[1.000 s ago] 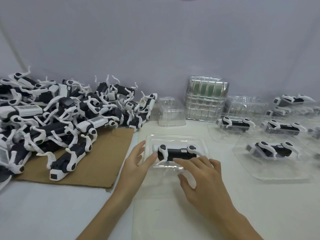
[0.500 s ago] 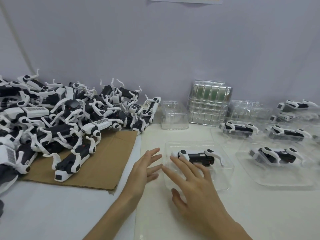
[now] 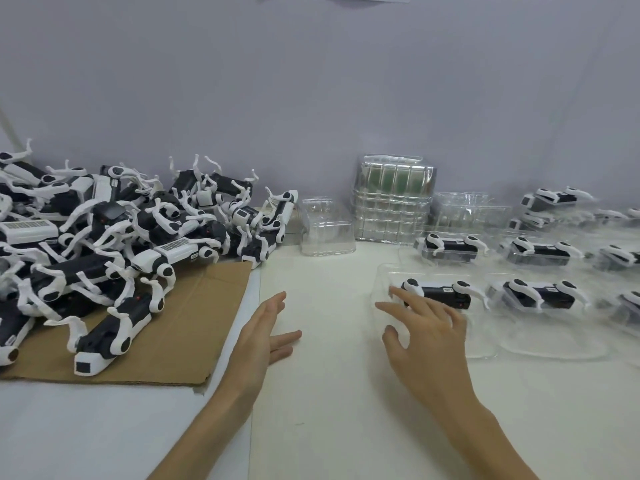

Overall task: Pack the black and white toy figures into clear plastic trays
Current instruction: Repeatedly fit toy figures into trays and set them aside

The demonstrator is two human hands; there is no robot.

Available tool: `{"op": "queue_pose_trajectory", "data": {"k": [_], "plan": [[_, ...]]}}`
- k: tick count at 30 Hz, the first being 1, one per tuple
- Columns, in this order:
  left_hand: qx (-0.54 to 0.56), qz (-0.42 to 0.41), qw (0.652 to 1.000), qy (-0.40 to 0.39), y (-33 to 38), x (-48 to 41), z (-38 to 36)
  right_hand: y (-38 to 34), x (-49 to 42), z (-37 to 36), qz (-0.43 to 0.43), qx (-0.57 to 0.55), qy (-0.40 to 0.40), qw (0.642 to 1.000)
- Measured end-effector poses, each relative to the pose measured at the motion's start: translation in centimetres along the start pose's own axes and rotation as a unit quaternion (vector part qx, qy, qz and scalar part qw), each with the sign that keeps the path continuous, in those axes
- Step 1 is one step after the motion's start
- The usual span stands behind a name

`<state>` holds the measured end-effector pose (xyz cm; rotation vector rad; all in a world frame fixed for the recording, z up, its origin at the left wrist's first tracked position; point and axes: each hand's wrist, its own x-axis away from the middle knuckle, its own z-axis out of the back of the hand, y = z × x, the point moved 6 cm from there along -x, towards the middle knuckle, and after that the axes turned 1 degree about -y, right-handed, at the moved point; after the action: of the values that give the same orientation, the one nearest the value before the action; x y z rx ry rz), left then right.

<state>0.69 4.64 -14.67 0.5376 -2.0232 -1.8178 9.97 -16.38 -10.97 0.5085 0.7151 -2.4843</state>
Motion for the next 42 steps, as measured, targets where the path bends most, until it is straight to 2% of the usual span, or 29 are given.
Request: {"op": "queue_pose_trajectory", "data": {"k": [8, 22, 26, 29, 32, 35, 38, 40, 42], "plan": [[0.006, 0.003, 1.0, 0.001, -0.1, -0.1, 0.2, 1.5, -0.4, 1.1, -0.088, 0.008, 0.023, 0.996], [-0.009, 0.011, 1.0, 0.014, 0.7, 0.4, 0.1, 5.2, -0.8, 3.7, -0.19, -0.015, 0.104, 0.976], [-0.053, 0.003, 0.999, 0.014, 0.5, 0.4, 0.1, 6.1, -0.9, 4.3, -0.208, -0.026, 0.115, 0.971], [-0.123, -0.034, 0.992, 0.013, 0.5, 0.4, -0.1, 6.0, -1.0, 4.2, -0.202, -0.022, 0.106, 0.973], [-0.254, -0.085, 0.963, 0.008, 0.5, 0.6, -0.2, 4.7, -1.1, 3.9, -0.167, -0.027, 0.111, 0.979], [-0.445, -0.132, 0.886, -0.01, -0.3, 0.8, -0.6, 1.6, -1.9, 3.8, -0.055, -0.066, 0.131, 0.988], [-0.572, -0.117, 0.811, -0.043, -1.8, 0.7, -1.2, -1.9, -4.1, 0.9, 0.058, -0.107, 0.015, 0.993], [-0.593, -0.116, 0.795, -0.055, -2.2, 0.7, -1.5, -3.4, -6.3, -1.7, 0.086, -0.079, -0.051, 0.992], [-0.594, -0.117, 0.794, -0.057, -2.3, 0.6, -1.5, -4.3, -9.0, -4.1, 0.087, -0.035, -0.085, 0.992]]}}
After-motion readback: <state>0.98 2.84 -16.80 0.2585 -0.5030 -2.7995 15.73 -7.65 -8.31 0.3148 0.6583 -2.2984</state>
